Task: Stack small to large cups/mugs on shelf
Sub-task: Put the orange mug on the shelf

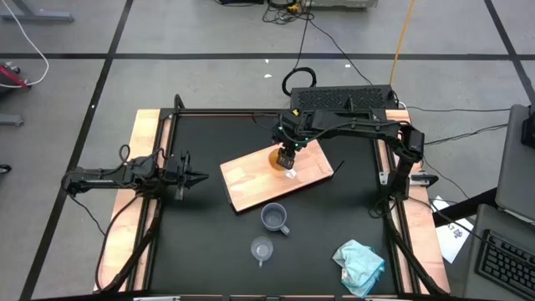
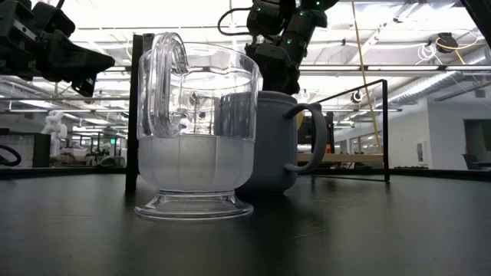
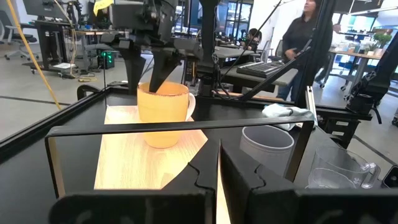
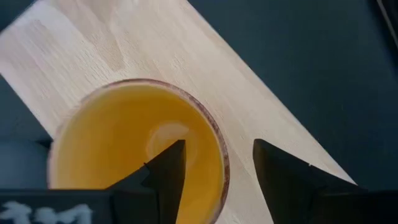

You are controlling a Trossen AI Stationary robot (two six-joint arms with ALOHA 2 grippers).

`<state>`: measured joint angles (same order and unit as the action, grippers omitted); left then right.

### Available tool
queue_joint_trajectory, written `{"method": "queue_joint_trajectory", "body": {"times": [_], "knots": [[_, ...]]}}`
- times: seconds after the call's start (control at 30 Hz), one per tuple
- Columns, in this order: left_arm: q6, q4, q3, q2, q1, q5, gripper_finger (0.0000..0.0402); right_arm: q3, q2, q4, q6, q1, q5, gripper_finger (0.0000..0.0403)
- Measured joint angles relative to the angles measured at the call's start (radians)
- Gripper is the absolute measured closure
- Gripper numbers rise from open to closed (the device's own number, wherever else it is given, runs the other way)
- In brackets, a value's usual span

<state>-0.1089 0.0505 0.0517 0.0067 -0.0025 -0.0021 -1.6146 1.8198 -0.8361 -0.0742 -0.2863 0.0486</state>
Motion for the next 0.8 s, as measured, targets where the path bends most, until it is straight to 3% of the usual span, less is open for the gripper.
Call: {"method": "queue_joint_trajectory", "body": {"times": [0.8], "knots": [[0.0, 0.0, 0.0, 0.0, 0.0, 0.0, 0.0385, -0.001, -0.166, -0.026, 0.021, 0.042, 0.004, 0.0234]]}}
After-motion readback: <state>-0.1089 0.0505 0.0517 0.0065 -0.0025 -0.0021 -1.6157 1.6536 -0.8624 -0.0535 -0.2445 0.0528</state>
